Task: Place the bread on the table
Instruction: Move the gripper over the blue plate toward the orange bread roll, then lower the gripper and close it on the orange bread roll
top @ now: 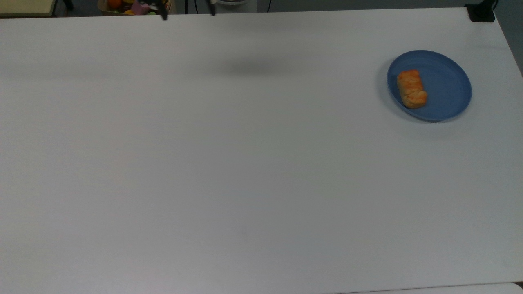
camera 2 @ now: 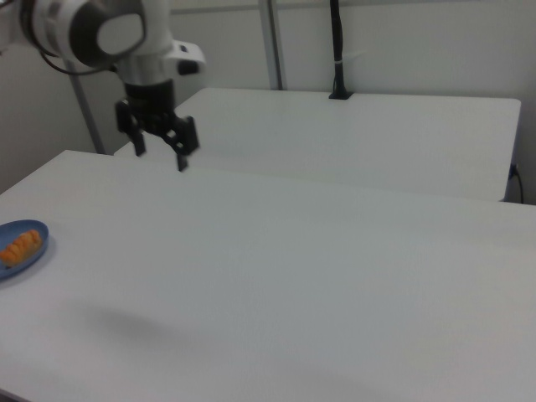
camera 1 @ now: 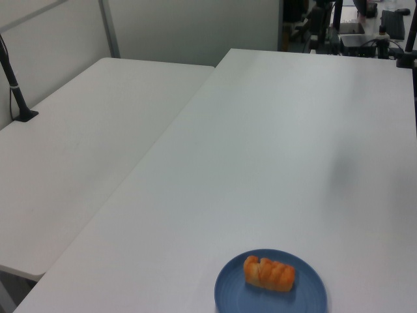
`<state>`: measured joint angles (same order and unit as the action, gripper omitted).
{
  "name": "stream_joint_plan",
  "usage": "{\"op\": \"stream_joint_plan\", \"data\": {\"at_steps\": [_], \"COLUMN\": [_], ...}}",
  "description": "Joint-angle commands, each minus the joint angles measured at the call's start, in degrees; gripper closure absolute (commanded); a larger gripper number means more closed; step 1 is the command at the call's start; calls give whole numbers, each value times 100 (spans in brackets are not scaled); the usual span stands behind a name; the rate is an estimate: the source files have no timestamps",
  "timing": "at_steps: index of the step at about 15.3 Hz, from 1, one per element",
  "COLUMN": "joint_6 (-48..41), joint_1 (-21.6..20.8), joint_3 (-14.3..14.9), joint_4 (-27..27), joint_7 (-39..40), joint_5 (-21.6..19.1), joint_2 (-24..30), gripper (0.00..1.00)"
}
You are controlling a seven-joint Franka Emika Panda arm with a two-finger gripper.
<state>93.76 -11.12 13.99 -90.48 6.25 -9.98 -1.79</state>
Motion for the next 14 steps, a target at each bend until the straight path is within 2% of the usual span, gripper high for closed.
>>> {"op": "stream_joint_plan", "data": {"at_steps": [1, 6, 9, 14], "joint_6": [19, 72, 623, 1898], "joint_1": [-898, -2164, -2955, -3905], "joint_3": [8, 8, 8, 8], "joint_4": [250, 680, 725, 882], "joint_7": [-931, -1740, -2442, -3191], "joint_5": [-83, -13, 5, 5], "joint_2": [-57, -584, -909, -2199], "gripper": [0, 0, 0, 0]}}
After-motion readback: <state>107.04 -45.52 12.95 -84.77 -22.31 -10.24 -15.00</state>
